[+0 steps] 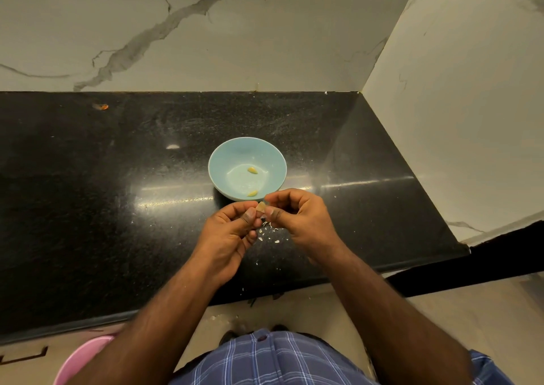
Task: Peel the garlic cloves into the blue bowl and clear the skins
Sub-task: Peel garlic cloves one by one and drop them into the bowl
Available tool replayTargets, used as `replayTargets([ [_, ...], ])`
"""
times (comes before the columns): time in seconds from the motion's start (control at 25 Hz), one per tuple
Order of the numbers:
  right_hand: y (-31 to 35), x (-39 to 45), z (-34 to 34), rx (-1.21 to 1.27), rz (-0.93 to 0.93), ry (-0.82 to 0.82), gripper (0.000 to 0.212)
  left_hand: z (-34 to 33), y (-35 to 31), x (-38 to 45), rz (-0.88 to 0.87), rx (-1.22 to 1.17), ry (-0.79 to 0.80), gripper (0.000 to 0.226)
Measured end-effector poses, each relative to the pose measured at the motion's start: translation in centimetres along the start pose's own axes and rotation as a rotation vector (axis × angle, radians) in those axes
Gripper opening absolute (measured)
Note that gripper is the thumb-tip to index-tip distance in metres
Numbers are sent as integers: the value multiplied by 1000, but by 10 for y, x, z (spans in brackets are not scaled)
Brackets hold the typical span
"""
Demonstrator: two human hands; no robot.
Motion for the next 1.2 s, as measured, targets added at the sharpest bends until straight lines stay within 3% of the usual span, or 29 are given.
replayTargets([
  [0.32,-8,0,1,-234,30,-13,19,3,10,1,115,-10,57,12],
  [0.48,-7,-2,2,-273,40,-58,17,4,6,0,-10,138,23,19],
  [0.68,-6,-3,1,-203,10,-119,21,-2,0,-7,-71,136,67,37],
  [0.96,1,3,14,-180,38,-188,19,10,-2,1,-92,188,8,29],
  [1.2,-2,5,20,-351,20,-64,18,12,-3,9,-86,198,8,25],
])
Point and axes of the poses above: each hand's wrist, its own x-axis towards the middle knuckle, its own z-axis out of the back of the hand, y = z × x, the point moved 5 cm from there along x, towards the middle knuckle, and after that the axes turned 6 degrees about z, right-handed, at the moved point
